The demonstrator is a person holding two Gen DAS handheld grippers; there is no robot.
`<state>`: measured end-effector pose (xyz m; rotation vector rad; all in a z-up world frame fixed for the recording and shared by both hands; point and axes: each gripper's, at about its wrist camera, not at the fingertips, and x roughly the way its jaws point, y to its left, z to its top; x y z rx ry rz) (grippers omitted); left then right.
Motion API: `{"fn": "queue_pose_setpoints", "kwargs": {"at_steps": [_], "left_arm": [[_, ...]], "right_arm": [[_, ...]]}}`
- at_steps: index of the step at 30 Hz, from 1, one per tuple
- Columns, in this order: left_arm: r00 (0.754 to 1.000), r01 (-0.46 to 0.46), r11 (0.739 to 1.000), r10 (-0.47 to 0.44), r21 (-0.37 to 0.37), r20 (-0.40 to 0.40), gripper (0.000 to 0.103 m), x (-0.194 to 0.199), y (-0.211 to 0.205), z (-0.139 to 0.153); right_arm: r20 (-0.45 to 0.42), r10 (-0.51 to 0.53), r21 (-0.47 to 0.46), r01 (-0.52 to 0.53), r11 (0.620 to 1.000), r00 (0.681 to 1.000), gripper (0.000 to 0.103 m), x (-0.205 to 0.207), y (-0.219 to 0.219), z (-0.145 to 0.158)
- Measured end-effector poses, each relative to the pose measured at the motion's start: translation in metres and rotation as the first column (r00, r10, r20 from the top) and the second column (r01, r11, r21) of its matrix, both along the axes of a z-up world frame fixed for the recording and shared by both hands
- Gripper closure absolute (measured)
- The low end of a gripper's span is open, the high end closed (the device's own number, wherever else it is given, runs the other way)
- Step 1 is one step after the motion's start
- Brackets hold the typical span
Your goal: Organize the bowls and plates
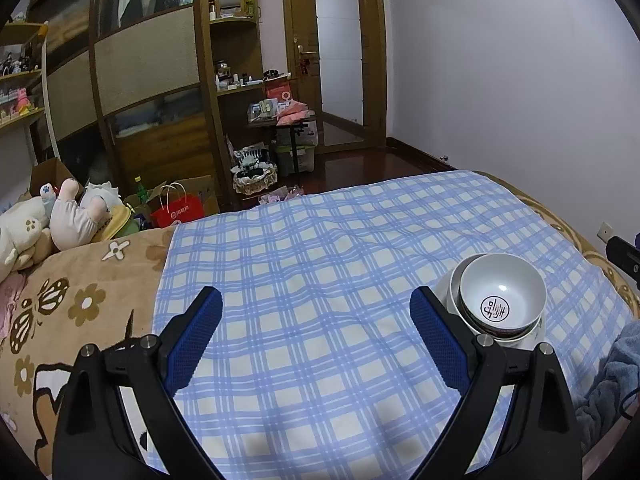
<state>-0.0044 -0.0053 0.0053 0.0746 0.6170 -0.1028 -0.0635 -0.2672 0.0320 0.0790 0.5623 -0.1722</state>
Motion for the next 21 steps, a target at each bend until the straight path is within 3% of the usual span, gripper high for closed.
{"fn": "queue_pose_setpoints", "kwargs": {"at_steps": [21], "left_arm": [[0.999, 0.033, 0.999, -0.033, 0.022, -0.006, 0.009, -0.0004, -0.0058, -0.0015]], "right_arm": [[-0.006, 0.0, 0.002, 0.0, 1.0, 1.0, 0.0, -0.0043, -0.0012, -0.0055]]}}
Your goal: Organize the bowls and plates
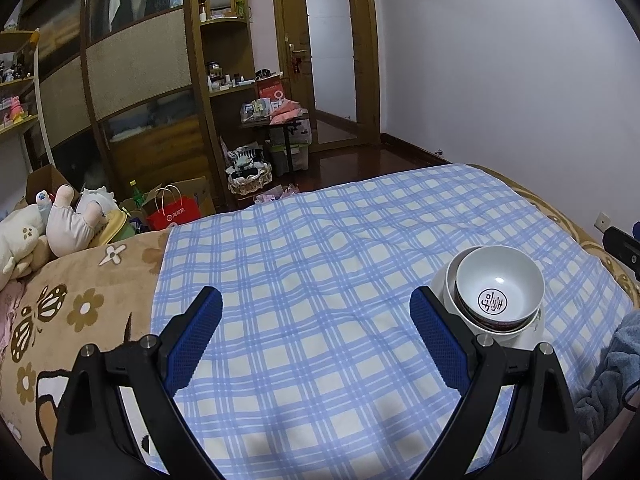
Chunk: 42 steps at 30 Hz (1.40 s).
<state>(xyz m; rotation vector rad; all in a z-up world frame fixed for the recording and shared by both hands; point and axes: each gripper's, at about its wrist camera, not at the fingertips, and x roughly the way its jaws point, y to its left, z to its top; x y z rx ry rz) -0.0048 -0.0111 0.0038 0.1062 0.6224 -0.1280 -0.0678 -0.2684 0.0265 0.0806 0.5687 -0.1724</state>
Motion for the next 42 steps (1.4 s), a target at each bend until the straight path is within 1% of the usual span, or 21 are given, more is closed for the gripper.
{"fn": "queue_pose_setpoints", "kwargs": {"at_steps": [9, 15, 18, 22, 42], "left_arm": [[1.0, 0.014, 1.0, -0.015, 0.019, 0.02, 0.009, -0.005, -0.006, -0.001], [0.999, 0.006, 0.999, -0.008, 0.045, 0.054, 0.009, -0.01, -0.009, 0.003], [0.999, 0.02, 0.999, -0.022, 0.041, 0.047, 0.009, -0.01, -0.01, 0.004], [0.998, 0.014, 0.999, -0.017, 0.048, 0.058, 0.009, -0.011, -0.01, 0.005], [0.998, 0.02, 0.999, -0.023, 0.05, 0.062, 0.009, -0.012, -0.011, 0.009]], "right_arm": [[0.007, -0.002, -0.006, 0.002, 1.0, 1.0, 0.0, 0.001, 0.001, 0.003], [0.003, -0.007, -0.002, 0.007, 1.0, 1.0, 0.0, 0.0, 0.001, 0.002], [0.003, -0.007, 0.0, 0.007, 1.0, 1.0, 0.0, -0.001, 0.001, 0.003], [-0.004, -0.01, -0.002, 0.01, 1.0, 1.0, 0.0, -0.001, 0.001, 0.003], [-0.017, -0.032, 0.0, 0.032, 0.999, 0.999, 0.0, -0.001, 0.0, 0.001]]}}
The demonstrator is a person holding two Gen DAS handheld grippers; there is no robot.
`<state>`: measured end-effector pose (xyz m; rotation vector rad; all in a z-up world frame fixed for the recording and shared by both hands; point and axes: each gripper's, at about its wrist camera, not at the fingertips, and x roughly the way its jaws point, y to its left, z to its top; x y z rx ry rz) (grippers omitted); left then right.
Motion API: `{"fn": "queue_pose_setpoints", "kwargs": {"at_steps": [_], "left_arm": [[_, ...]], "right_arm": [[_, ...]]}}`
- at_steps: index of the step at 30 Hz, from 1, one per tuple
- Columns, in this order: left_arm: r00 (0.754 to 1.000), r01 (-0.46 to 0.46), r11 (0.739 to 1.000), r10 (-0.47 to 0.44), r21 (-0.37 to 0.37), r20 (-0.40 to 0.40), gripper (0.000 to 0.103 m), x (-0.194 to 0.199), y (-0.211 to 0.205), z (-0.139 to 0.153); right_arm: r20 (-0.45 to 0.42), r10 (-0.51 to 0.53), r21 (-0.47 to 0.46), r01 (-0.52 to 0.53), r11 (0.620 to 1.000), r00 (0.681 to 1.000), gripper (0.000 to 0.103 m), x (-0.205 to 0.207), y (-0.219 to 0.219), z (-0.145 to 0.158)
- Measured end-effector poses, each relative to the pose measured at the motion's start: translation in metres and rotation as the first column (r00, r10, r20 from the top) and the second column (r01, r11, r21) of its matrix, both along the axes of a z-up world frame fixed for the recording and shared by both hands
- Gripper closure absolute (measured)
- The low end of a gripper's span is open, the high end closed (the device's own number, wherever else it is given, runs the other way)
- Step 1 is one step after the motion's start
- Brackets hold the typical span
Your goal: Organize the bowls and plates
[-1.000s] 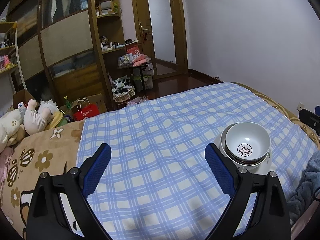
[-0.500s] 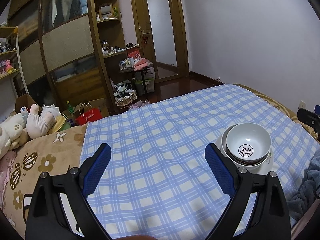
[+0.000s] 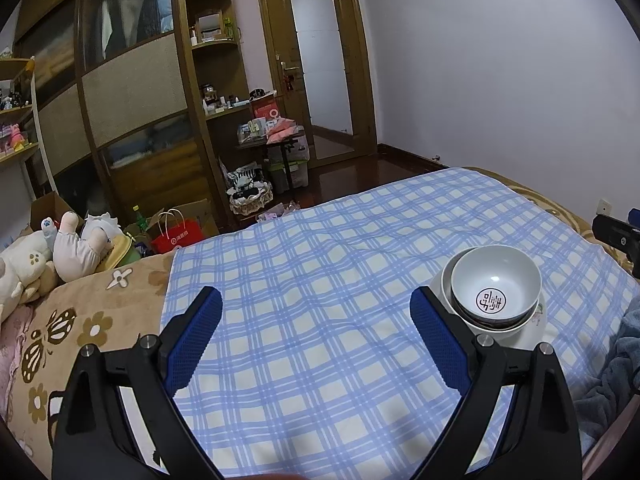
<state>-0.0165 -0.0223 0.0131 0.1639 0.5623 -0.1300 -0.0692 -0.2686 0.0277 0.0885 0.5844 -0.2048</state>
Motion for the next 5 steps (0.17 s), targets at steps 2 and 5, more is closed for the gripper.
{"fn": "queue_pose_setpoints", "kwargs": {"at_steps": [2, 5], "left_arm": [[1.0, -0.003, 1.0, 0.003, -0.001, 0.0, 0.009, -0.0004, -0.0004, 0.0007], [1.0, -0.003, 1.0, 0.003, -0.007, -0.006, 0.009, -0.0002, 0.0004, -0.0006]], "right_arm": [[-0.002, 0.001, -0.001, -0.001, 1.0, 1.0, 0.0, -0.0004, 0.0002, -0.0004], [-0.008, 0.004, 0.002, -0.004, 1.0, 1.0, 0.0, -0.0014, 0.0012, -0.0021]]}}
